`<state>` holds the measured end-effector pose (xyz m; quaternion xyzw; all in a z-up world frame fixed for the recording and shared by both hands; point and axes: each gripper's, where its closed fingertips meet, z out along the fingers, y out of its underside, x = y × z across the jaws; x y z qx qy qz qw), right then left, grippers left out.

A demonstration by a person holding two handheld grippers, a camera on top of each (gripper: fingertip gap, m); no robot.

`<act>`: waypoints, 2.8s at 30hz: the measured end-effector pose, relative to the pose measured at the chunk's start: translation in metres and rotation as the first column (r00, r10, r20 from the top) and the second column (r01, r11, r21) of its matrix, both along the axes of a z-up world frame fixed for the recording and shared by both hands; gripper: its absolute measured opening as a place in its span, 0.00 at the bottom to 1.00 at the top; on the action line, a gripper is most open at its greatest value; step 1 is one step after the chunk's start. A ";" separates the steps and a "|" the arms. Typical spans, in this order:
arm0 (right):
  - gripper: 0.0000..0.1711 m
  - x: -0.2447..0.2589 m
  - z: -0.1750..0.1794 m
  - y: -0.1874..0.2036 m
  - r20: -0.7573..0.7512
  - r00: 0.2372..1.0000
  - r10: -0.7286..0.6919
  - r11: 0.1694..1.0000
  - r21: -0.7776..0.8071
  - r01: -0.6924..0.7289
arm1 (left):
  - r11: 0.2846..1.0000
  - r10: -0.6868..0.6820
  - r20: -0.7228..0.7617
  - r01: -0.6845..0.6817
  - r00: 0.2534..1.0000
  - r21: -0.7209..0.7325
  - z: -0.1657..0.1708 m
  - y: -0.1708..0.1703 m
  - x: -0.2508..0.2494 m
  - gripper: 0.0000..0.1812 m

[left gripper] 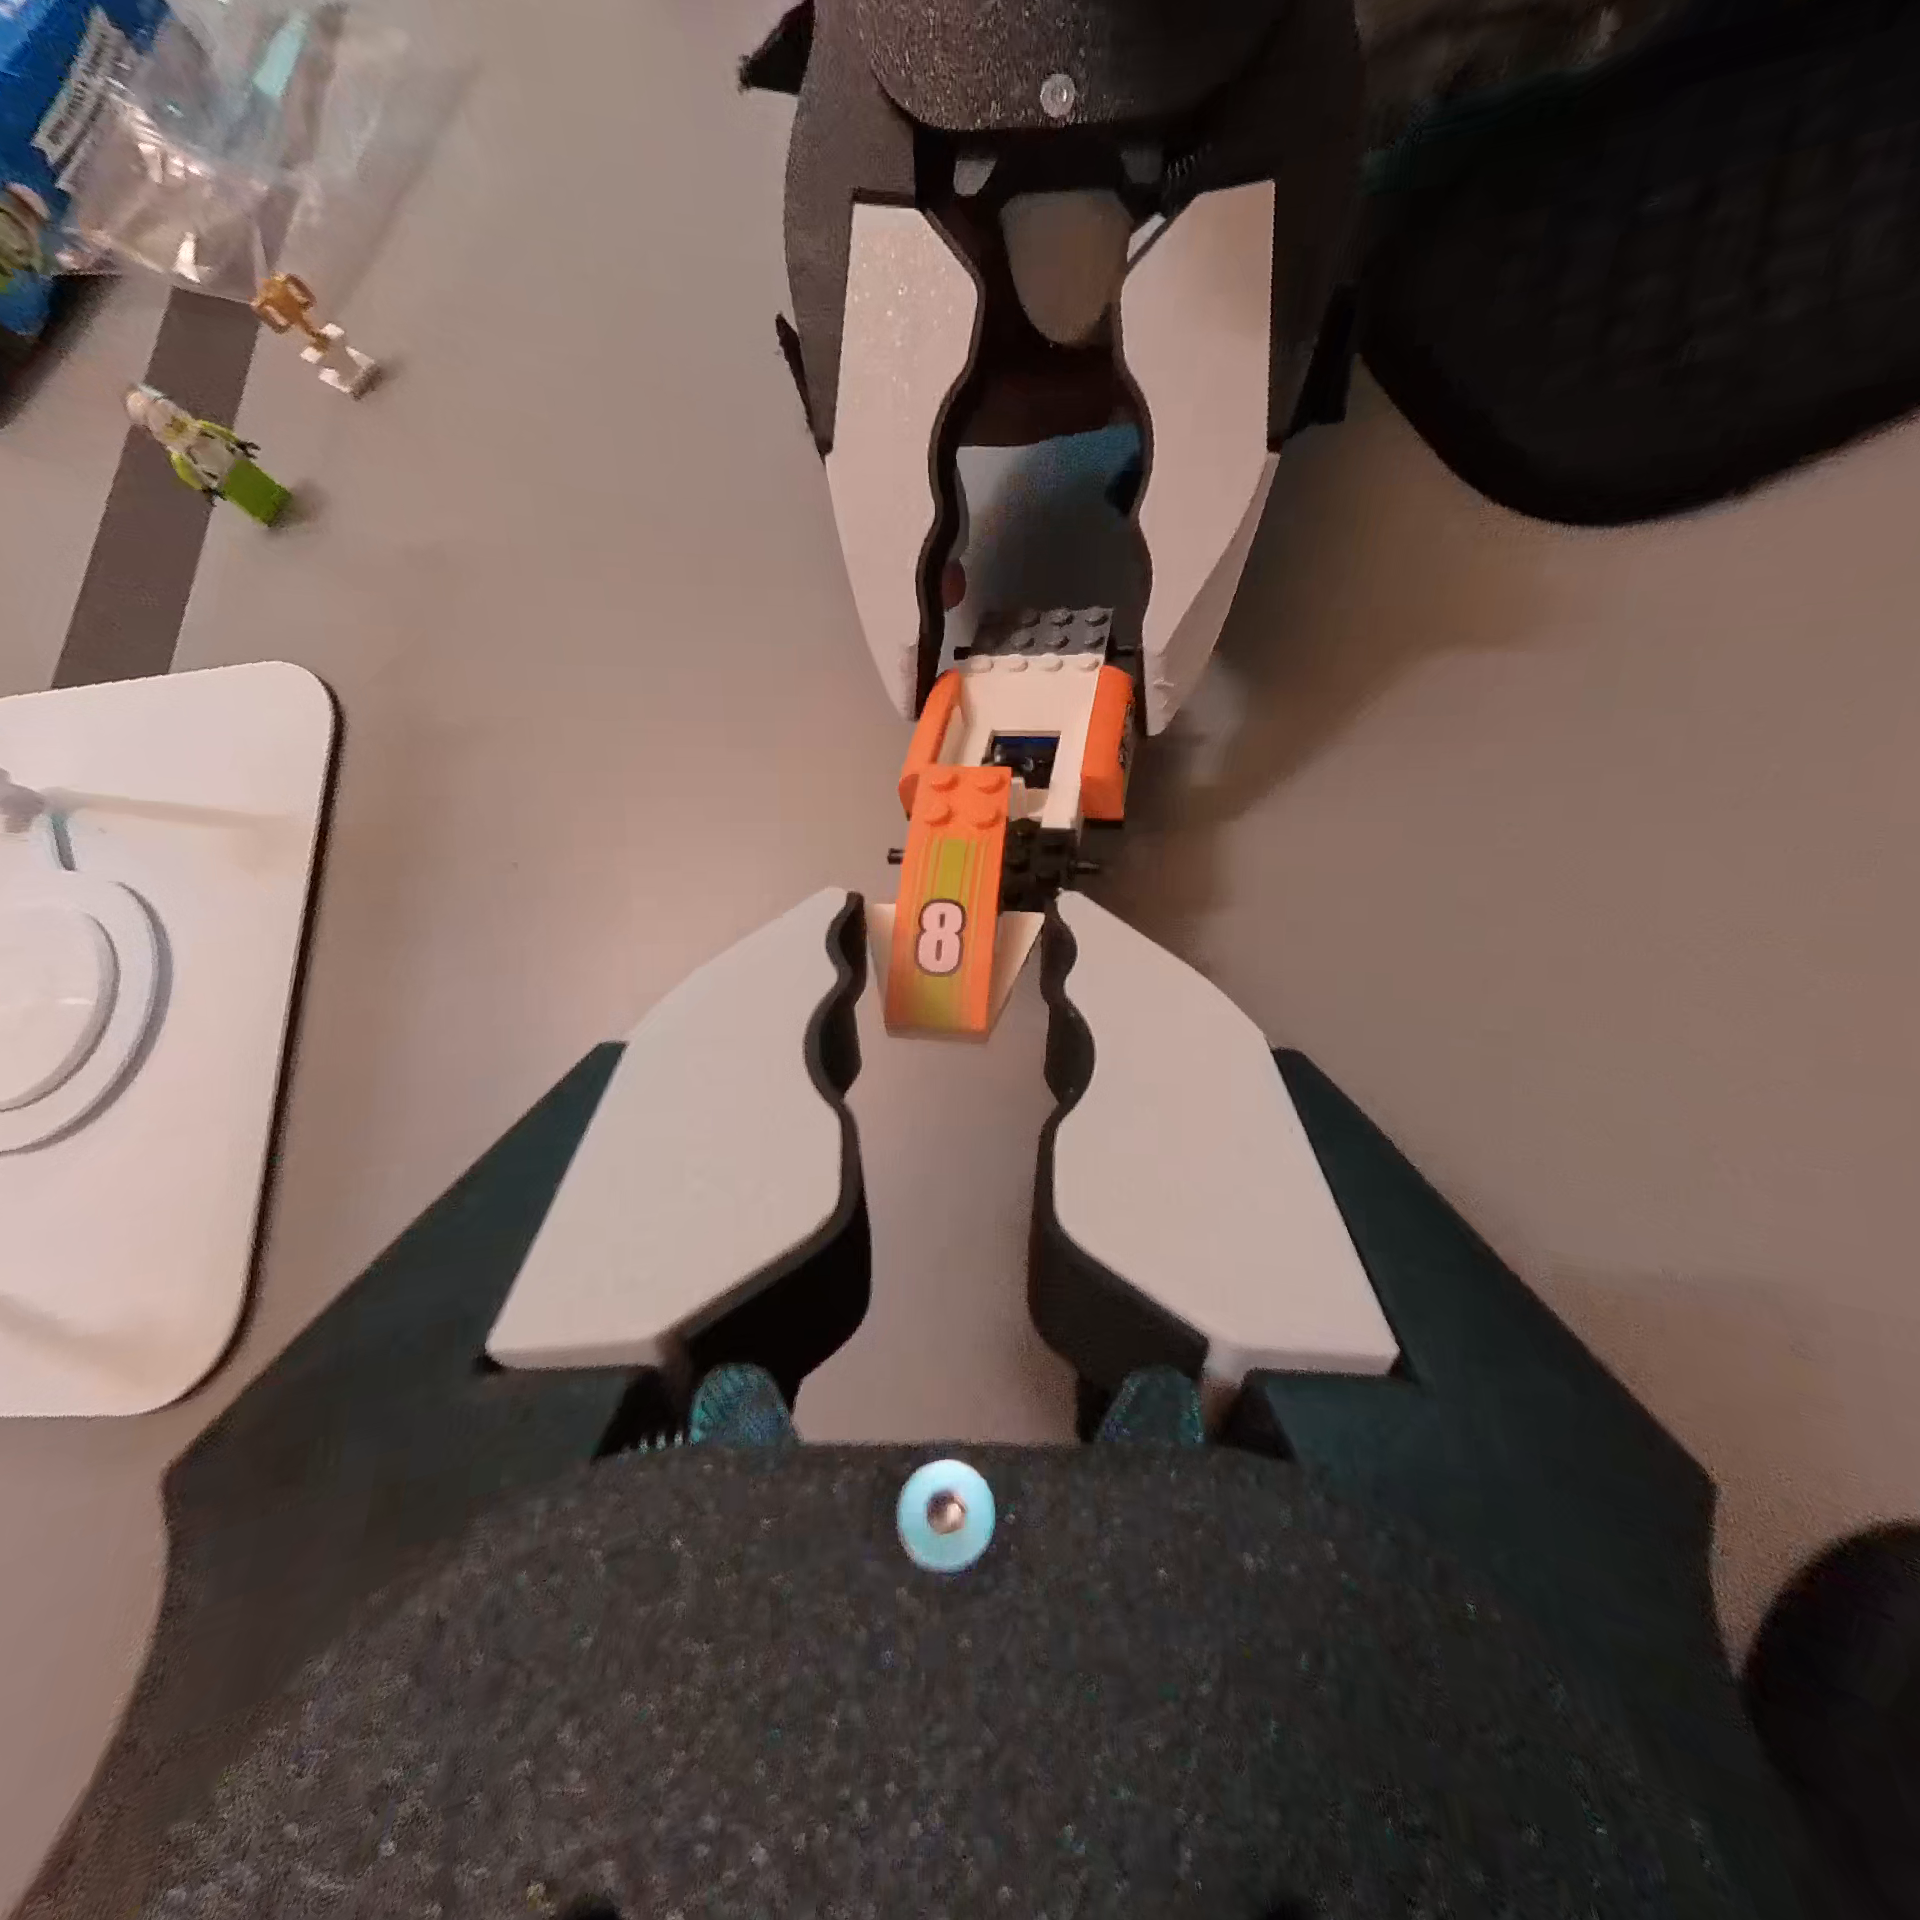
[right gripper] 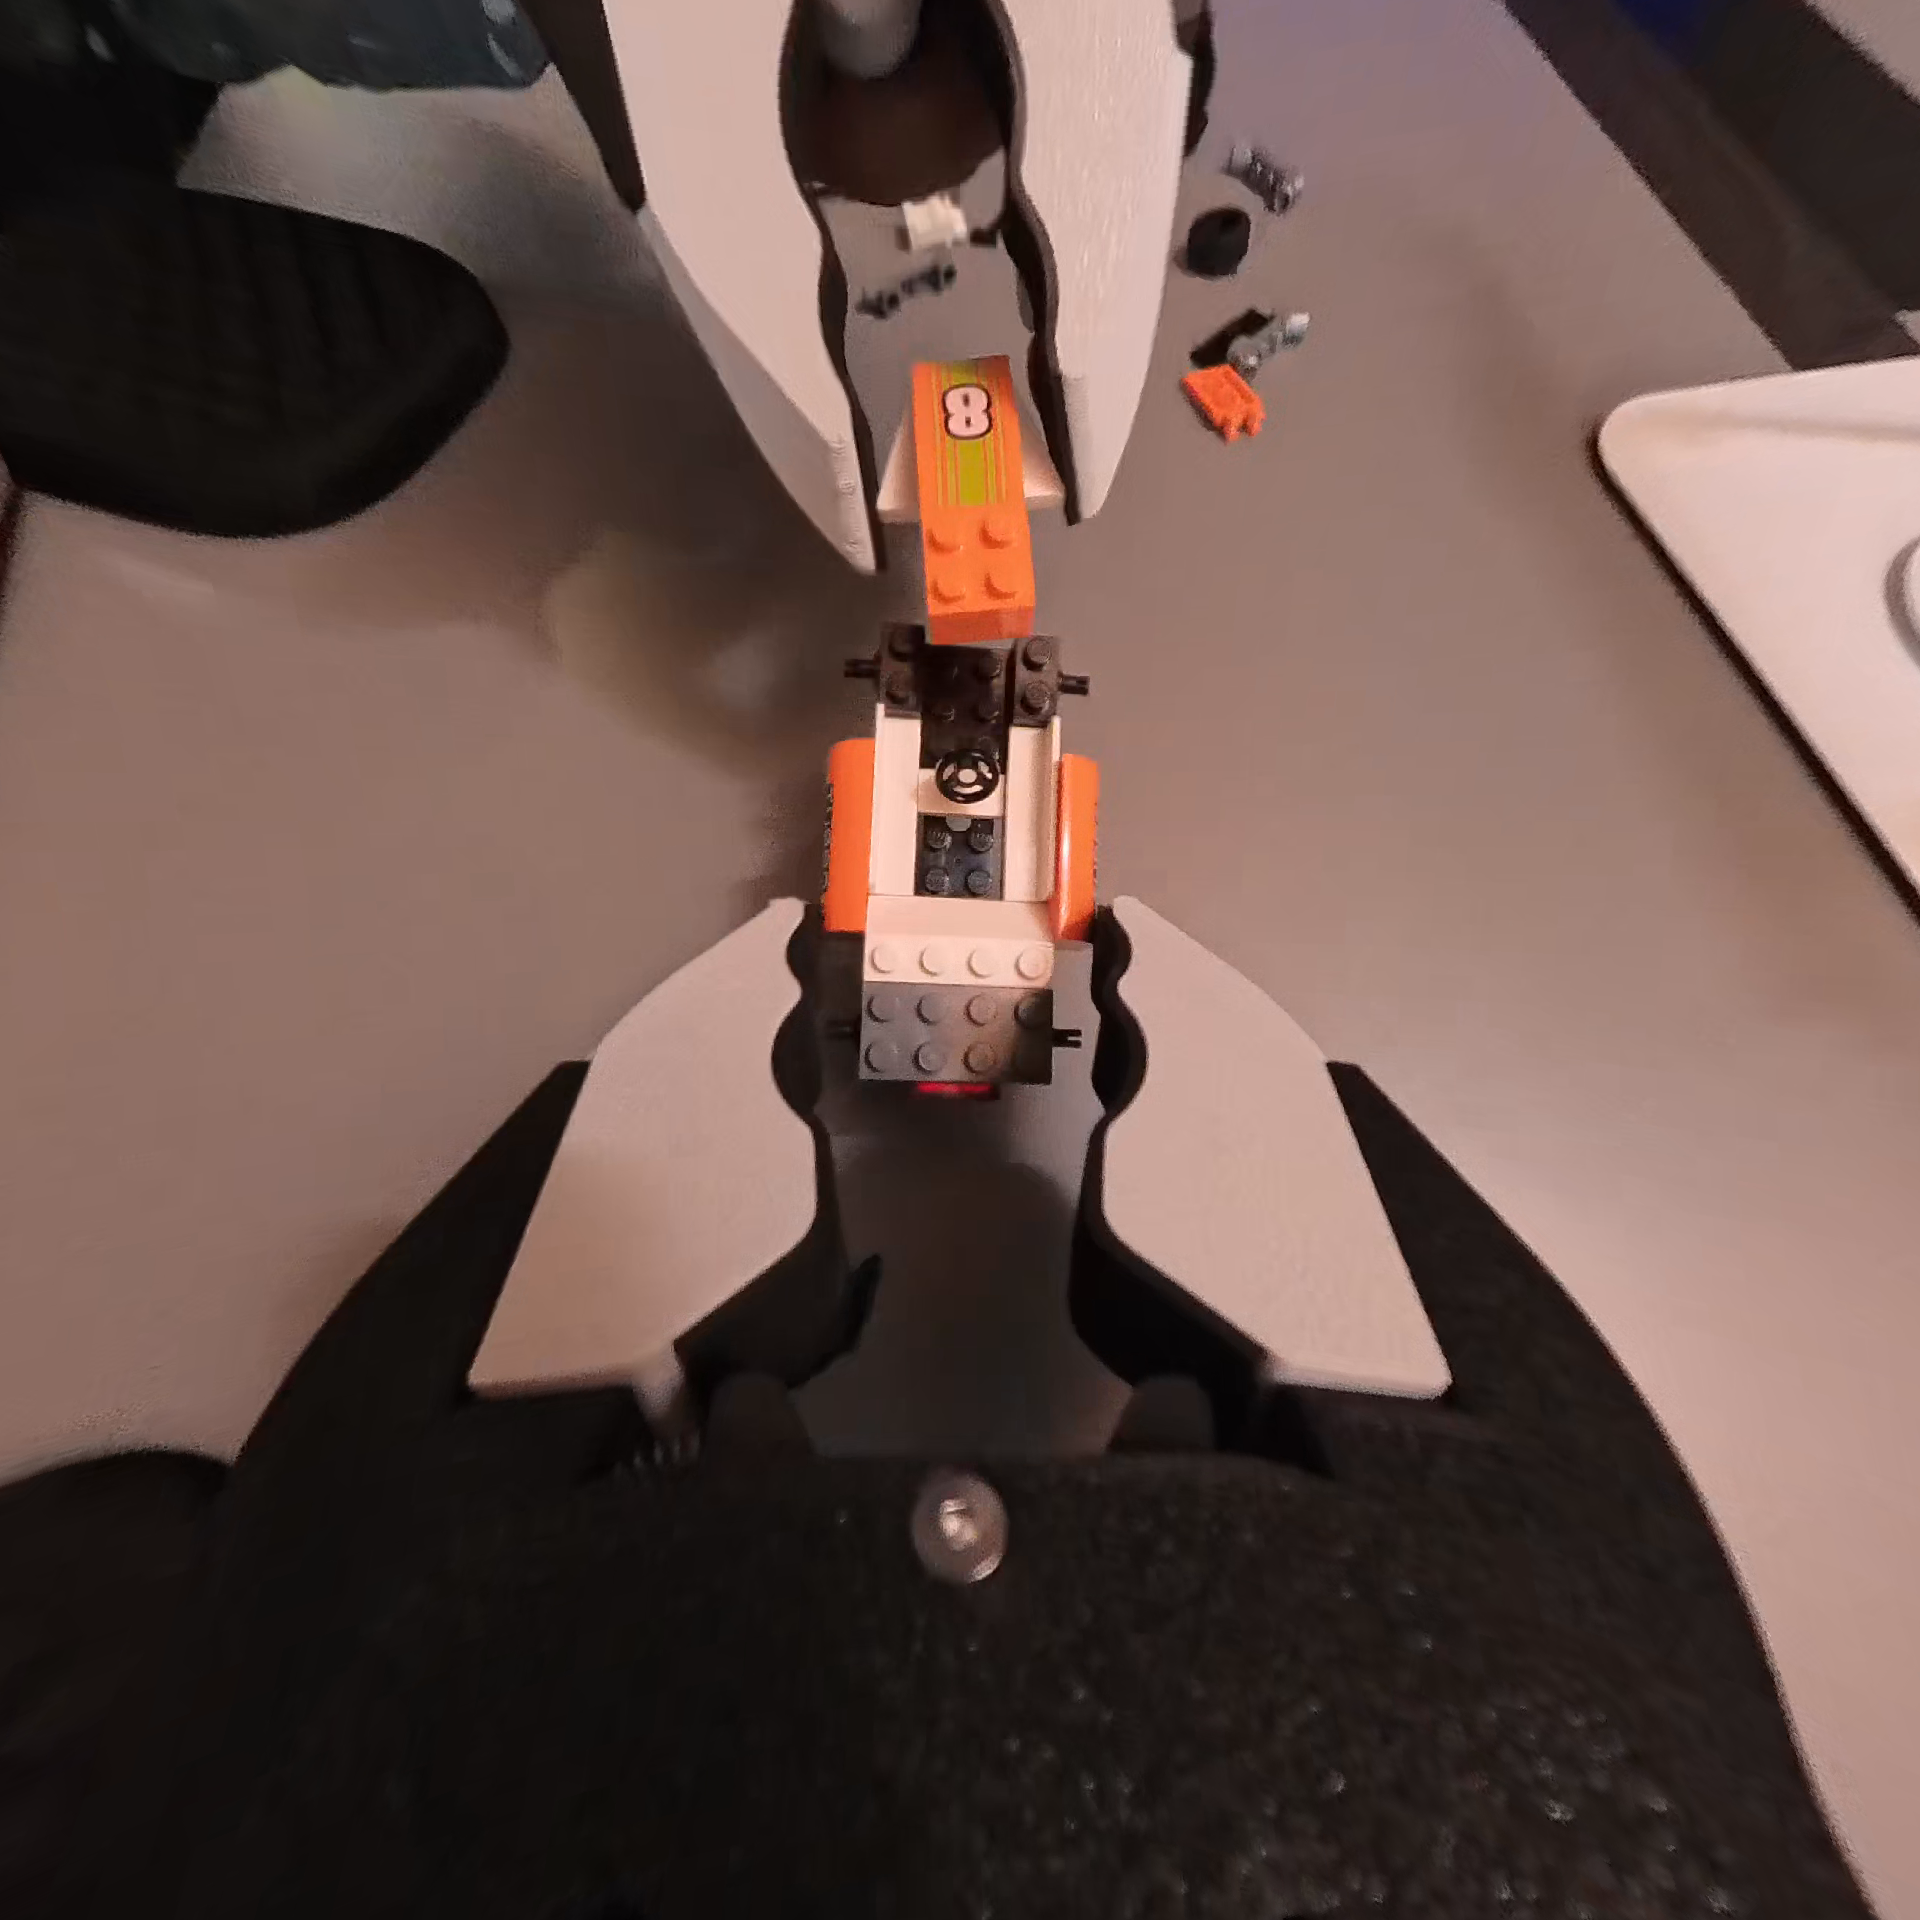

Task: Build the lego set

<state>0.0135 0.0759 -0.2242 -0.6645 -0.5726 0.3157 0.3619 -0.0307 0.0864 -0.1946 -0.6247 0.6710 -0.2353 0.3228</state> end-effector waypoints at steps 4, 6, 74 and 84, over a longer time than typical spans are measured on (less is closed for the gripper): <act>0.29 -0.011 0.008 -0.014 -0.083 0.997 0.008 1.000 0.018 -0.006 | 0.996 -0.084 -0.159 0.082 0.984 -0.015 0.004 -0.015 -0.007 0.18; 0.29 -0.014 0.011 -0.018 -0.099 0.995 0.019 1.000 0.021 -0.017 | 0.995 -0.096 -0.228 0.097 0.969 -0.008 0.005 -0.017 -0.009 0.18; 0.29 -0.024 -0.004 -0.032 0.091 0.988 0.123 0.991 -0.056 -0.118 | 0.989 0.089 -0.102 -0.100 0.991 -0.107 -0.008 -0.037 -0.017 0.18; 0.30 -0.041 0.006 -0.036 -0.049 0.995 0.089 0.996 -0.028 -0.090 | 0.997 -0.039 -0.450 0.003 0.892 -0.079 0.004 -0.044 -0.023 0.18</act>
